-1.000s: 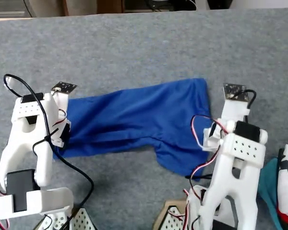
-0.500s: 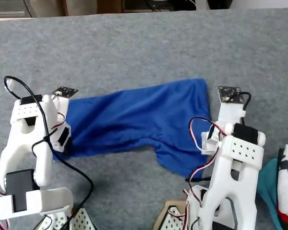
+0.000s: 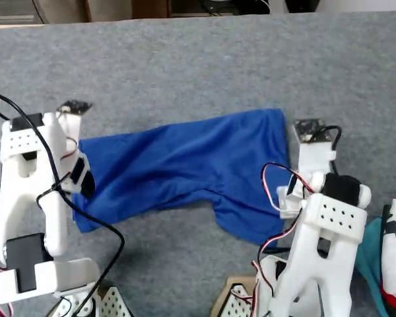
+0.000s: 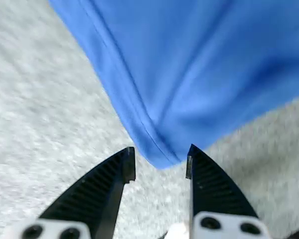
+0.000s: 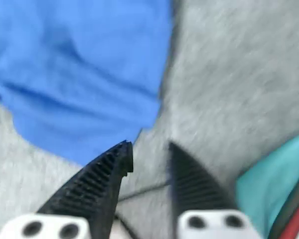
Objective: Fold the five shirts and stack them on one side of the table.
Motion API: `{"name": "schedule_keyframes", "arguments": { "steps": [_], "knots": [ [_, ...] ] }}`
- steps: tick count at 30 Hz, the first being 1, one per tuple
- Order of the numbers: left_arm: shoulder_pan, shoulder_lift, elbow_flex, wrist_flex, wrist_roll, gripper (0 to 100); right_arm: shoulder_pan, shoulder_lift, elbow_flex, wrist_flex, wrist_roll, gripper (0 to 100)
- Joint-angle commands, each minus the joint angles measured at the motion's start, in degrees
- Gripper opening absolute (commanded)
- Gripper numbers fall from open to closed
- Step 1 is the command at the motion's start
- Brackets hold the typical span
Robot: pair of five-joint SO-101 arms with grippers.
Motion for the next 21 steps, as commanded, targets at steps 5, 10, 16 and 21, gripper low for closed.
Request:
{"name": "schedule_keyframes", "arguments": {
  "steps": [5,10,16,21],
  "knots": [
    [5.27,-1.89,-5.45,-10.37,19.08,4,-11.21,3.12,-4.18,-13.80,-5.19,0.5],
    [8.79,-1.54,-4.92,-19.69,28.04,4,-16.57,12.97,-11.12,-20.66,-8.35,0.5],
    [9.93,5.05,-1.93,-28.92,32.53,2,-17.27,37.14,-28.26,-26.90,-16.00,0.5],
    [10.02,13.67,-2.99,-29.10,32.88,2,-17.54,57.63,-44.62,-26.99,-19.52,0.5]
  ]
}}
